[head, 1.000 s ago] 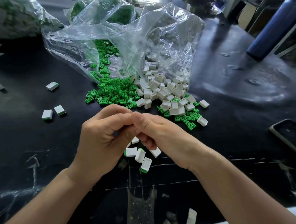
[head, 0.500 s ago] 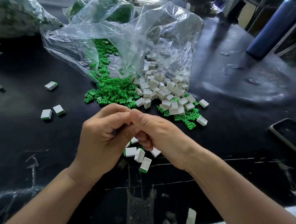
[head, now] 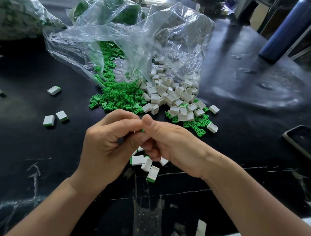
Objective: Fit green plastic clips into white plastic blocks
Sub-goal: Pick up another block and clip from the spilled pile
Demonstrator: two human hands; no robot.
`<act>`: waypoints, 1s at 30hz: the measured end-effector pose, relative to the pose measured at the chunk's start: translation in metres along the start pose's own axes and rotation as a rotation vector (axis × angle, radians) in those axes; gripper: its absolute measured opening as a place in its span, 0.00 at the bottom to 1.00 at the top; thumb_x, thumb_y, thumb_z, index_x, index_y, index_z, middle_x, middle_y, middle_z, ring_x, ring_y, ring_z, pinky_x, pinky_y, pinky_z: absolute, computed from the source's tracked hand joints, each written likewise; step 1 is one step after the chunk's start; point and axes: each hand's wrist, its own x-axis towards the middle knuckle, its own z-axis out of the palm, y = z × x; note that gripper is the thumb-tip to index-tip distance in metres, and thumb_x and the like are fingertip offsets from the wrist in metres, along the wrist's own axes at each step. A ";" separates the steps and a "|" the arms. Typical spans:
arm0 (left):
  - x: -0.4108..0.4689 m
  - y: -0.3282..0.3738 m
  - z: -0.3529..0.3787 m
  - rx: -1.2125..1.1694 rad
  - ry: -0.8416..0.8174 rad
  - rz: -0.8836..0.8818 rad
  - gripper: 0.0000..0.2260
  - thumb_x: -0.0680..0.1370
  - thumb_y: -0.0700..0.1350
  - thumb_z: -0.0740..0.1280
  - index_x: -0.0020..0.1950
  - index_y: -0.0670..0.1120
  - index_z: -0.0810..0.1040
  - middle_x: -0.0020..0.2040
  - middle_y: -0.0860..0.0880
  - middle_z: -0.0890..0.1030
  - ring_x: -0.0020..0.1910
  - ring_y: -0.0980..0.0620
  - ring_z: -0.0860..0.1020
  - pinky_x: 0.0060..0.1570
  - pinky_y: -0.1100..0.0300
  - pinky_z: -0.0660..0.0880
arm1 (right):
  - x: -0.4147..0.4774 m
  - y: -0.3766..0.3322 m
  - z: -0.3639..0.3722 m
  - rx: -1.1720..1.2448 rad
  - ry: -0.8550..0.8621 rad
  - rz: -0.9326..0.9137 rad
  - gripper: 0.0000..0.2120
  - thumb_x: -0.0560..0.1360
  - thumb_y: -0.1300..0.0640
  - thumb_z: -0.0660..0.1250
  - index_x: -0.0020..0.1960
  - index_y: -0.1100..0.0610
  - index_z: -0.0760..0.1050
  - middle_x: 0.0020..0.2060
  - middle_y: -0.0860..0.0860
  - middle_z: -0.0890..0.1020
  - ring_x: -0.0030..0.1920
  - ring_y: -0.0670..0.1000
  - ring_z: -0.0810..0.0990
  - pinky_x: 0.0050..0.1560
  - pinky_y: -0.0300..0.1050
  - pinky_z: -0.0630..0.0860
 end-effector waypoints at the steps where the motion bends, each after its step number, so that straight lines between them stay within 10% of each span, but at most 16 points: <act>1: 0.000 0.001 0.000 -0.003 -0.006 0.012 0.06 0.72 0.37 0.66 0.46 0.45 0.80 0.43 0.45 0.77 0.38 0.58 0.78 0.38 0.70 0.75 | 0.000 0.000 -0.001 -0.007 -0.006 0.000 0.20 0.72 0.38 0.54 0.36 0.53 0.71 0.30 0.45 0.68 0.33 0.45 0.65 0.35 0.38 0.65; 18: 0.001 0.005 -0.001 0.054 -0.024 0.021 0.07 0.73 0.36 0.66 0.49 0.44 0.77 0.41 0.45 0.76 0.37 0.58 0.78 0.36 0.68 0.75 | 0.002 0.003 0.007 -0.029 0.063 -0.001 0.19 0.72 0.35 0.56 0.33 0.48 0.71 0.27 0.42 0.65 0.30 0.43 0.62 0.33 0.37 0.62; 23: 0.003 0.010 0.006 -0.243 -0.012 -0.319 0.03 0.69 0.40 0.70 0.39 0.42 0.83 0.33 0.45 0.78 0.29 0.59 0.77 0.29 0.69 0.72 | 0.006 0.009 -0.001 -0.151 0.073 0.037 0.30 0.67 0.27 0.48 0.27 0.49 0.72 0.25 0.43 0.68 0.29 0.45 0.65 0.33 0.39 0.64; 28: 0.005 0.006 0.004 -0.481 0.147 -0.759 0.06 0.60 0.46 0.70 0.33 0.46 0.84 0.26 0.49 0.78 0.23 0.56 0.71 0.23 0.67 0.69 | 0.008 0.007 -0.012 -0.365 0.234 -0.182 0.23 0.66 0.37 0.68 0.56 0.49 0.75 0.36 0.43 0.76 0.34 0.39 0.74 0.37 0.35 0.71; 30: 0.006 0.008 0.004 -0.532 0.156 -0.830 0.06 0.60 0.45 0.69 0.32 0.45 0.84 0.25 0.50 0.78 0.23 0.56 0.71 0.23 0.67 0.69 | 0.008 0.009 -0.014 -0.547 0.225 -0.300 0.38 0.63 0.48 0.76 0.69 0.50 0.66 0.44 0.44 0.74 0.37 0.40 0.72 0.40 0.33 0.70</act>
